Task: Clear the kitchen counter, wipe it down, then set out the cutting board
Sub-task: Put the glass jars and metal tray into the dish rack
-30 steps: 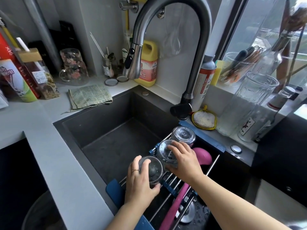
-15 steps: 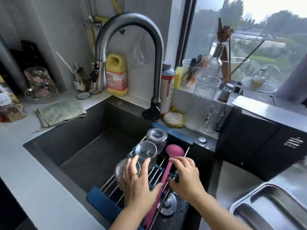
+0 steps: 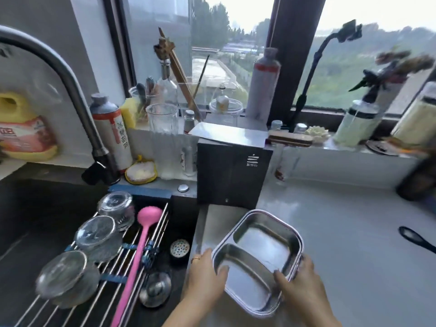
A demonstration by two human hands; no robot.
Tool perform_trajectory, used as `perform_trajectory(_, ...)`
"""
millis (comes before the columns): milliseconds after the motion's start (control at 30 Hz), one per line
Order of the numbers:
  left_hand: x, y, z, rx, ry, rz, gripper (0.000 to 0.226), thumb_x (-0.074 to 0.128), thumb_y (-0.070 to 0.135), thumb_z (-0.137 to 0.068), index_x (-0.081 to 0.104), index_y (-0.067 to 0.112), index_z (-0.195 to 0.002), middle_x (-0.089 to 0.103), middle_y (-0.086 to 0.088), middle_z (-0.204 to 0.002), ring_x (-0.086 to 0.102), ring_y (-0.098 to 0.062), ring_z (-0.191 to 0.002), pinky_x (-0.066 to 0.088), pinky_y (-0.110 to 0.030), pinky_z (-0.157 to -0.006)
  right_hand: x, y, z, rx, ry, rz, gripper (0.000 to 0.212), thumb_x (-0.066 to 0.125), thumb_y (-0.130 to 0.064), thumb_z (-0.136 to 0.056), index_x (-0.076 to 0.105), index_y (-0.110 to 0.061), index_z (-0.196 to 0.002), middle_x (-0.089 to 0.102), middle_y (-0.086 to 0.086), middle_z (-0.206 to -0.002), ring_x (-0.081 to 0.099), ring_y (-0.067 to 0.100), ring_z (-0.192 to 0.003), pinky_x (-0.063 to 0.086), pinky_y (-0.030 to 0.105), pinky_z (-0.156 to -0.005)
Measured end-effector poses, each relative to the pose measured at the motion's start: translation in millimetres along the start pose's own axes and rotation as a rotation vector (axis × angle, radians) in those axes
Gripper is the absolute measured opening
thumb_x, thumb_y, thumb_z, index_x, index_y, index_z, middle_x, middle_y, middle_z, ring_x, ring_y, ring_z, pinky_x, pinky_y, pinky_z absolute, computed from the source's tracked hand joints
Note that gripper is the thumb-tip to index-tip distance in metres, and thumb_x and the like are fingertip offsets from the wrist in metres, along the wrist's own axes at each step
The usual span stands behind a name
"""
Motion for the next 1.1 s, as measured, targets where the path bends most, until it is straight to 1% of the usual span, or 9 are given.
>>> perform_trajectory(200,-21,-2,11,-0.079,0.163,0.080,0.025,0.048,0.003,-0.075,0.056,0.016,-0.095,0.060,-0.013,-0.096,0.055,-0.031,-0.094,0.035,-0.027,-0.068,4,-10,5,0.085,-0.118,-0.324,0.043,0.070,-0.012,-0.070,0.050,-0.004,-0.107,0.069,0.017,-0.092,0.066,0.033,-0.084,0.053,0.049,-0.082)
perform_trajectory(300,-57,-22,29,-0.067,0.266,0.214,0.026,0.052,0.003,-0.077,0.046,0.028,-0.077,0.063,-0.006,-0.079,0.057,-0.025,-0.076,0.037,-0.033,-0.061,13,-37,20,-0.043,-0.198,-0.412,0.034,0.069,-0.007,-0.071,0.048,-0.008,-0.098,0.065,0.004,-0.046,0.056,0.021,-0.037,0.047,0.034,-0.052)
perform_trajectory(367,-85,-44,39,-0.105,0.351,0.298,0.032,0.054,0.001,-0.076,0.047,0.031,-0.070,0.064,-0.001,-0.072,0.058,-0.019,-0.067,0.040,-0.026,-0.058,29,-65,32,-0.139,-0.284,-0.436,0.031,0.068,-0.005,-0.073,0.048,-0.009,-0.097,0.060,0.003,-0.038,0.050,0.017,-0.030,0.042,0.030,-0.048)
perform_trajectory(500,-138,-93,45,-0.192,0.562,0.386,0.019,0.058,0.000,-0.077,0.060,0.019,-0.077,0.065,-0.002,-0.071,0.059,-0.024,-0.072,0.043,-0.029,-0.060,74,-124,54,-0.230,-0.494,-0.575,0.036,0.066,0.000,-0.075,0.049,-0.012,-0.105,0.056,0.002,-0.045,0.050,0.016,-0.039,0.042,0.029,-0.047)
perform_trajectory(567,-162,-116,43,-0.231,0.660,0.361,0.014,0.058,0.003,-0.077,0.060,0.017,-0.077,0.064,-0.002,-0.071,0.057,-0.027,-0.072,0.043,-0.033,-0.063,98,-151,65,-0.239,-0.600,-0.617,0.042,0.068,-0.002,-0.076,0.048,-0.017,-0.109,0.065,0.008,-0.064,0.059,0.017,-0.047,0.048,0.026,-0.046)
perform_trajectory(633,-183,-133,37,-0.274,0.701,0.340,0.012,0.058,0.008,-0.079,0.057,0.021,-0.080,0.061,0.004,-0.071,0.057,-0.024,-0.072,0.040,-0.030,-0.061,120,-174,73,-0.235,-0.672,-0.587,0.047,0.070,-0.009,-0.076,0.047,-0.019,-0.115,0.068,0.013,-0.088,0.070,0.024,-0.070,0.058,0.032,-0.060)
perform_trajectory(733,-203,-151,24,-0.315,0.714,0.344,0.007,0.057,0.013,-0.082,0.057,0.020,-0.083,0.058,0.007,-0.069,0.058,-0.022,-0.072,0.037,-0.026,-0.052,144,-204,74,-0.263,-0.675,-0.533,0.047,0.065,-0.006,-0.077,0.048,-0.016,-0.119,0.068,0.008,-0.093,0.069,0.024,-0.085,0.057,0.039,-0.078)
perform_trajectory(933,-222,-172,-9,-0.380,0.674,0.437,0.010,0.055,0.010,-0.081,0.059,0.014,-0.089,0.065,-0.007,-0.081,0.062,-0.029,-0.077,0.055,-0.042,-0.071,177,-241,61,-0.250,-0.645,-0.514,0.047,0.061,0.000,-0.076,0.050,-0.009,-0.120,0.067,0.010,-0.099,0.067,0.025,-0.090,0.055,0.045,-0.086)
perform_trajectory(1100,-216,-179,-23,-0.425,0.643,0.482,0.008,0.054,0.012,-0.082,0.060,0.013,-0.087,0.064,-0.005,-0.073,0.063,-0.022,-0.059,0.056,-0.041,-0.061,187,-247,52,-0.255,-0.599,-0.496,0.048,0.060,-0.004,-0.076,0.047,-0.014,-0.120,0.064,0.007,-0.100,0.066,0.022,-0.090,0.056,0.043,-0.084)
Point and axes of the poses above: each hand's wrist, its own z-axis away from the middle knuckle, its own x-axis out of the palm, y = z × x, the point moved 1 cm from there along -z, towards the middle knuckle
